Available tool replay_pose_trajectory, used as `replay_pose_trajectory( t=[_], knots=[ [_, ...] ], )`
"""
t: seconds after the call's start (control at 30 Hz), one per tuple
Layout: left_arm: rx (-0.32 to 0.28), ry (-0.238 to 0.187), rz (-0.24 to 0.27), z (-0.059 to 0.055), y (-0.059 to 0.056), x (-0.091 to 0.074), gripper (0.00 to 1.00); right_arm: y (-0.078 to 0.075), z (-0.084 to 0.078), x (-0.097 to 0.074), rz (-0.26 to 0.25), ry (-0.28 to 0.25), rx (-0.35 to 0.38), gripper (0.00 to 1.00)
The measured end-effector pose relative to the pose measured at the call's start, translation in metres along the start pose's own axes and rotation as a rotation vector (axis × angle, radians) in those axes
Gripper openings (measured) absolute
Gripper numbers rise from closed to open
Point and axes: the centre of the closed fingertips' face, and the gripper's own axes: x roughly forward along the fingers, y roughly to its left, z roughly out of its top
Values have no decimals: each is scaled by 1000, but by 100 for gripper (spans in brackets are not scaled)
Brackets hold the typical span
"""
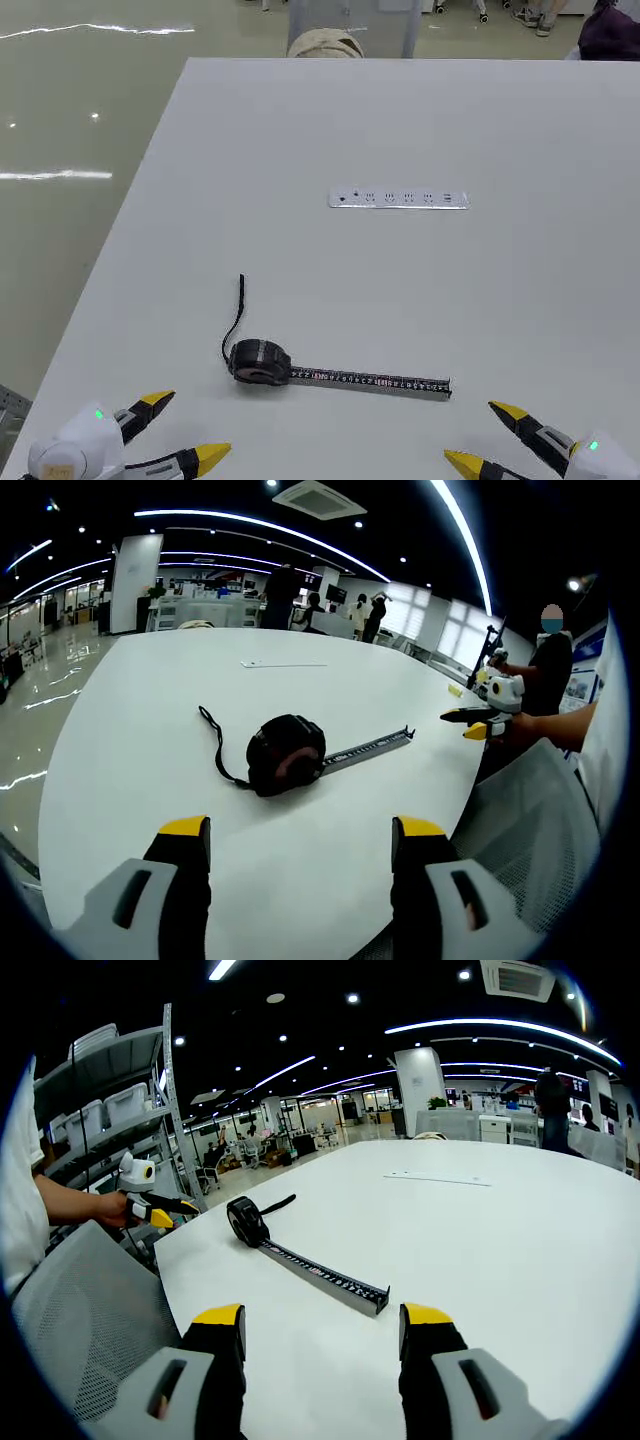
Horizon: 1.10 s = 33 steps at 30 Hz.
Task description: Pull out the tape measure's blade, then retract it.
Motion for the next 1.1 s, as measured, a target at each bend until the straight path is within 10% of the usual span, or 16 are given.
replay_pose_trajectory(
  t=[1.1],
  knots=[
    [10,-6,16,-15,-17,-18,78,18,-14,-28,-58,-2,-12,69]
  ],
)
